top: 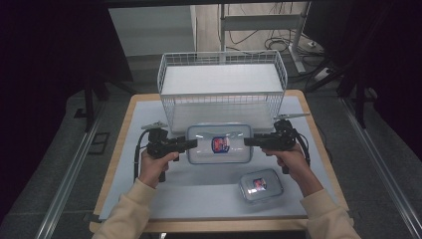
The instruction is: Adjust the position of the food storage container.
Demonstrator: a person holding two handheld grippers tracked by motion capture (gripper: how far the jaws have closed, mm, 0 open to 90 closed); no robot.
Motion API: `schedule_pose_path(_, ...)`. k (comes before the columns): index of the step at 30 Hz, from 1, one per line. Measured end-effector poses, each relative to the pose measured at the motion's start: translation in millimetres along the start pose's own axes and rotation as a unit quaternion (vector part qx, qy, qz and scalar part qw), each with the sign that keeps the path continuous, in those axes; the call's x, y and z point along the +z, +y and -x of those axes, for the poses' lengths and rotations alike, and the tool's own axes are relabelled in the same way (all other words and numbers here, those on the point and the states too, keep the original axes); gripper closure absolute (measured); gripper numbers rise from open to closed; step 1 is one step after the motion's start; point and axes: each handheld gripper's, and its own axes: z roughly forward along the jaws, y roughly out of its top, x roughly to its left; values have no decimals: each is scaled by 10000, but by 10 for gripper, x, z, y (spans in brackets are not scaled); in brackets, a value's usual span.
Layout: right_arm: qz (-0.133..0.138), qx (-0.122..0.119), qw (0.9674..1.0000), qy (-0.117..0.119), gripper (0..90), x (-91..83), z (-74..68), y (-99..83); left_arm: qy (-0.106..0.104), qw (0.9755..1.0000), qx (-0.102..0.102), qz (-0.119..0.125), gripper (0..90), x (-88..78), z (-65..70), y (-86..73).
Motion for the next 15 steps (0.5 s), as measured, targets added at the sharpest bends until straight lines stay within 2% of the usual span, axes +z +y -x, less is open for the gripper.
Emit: schedule_pose_path(15,238,-212,9995,-86,518,-182,-122,217,-95,9997,194,152,480,-59,117,258)
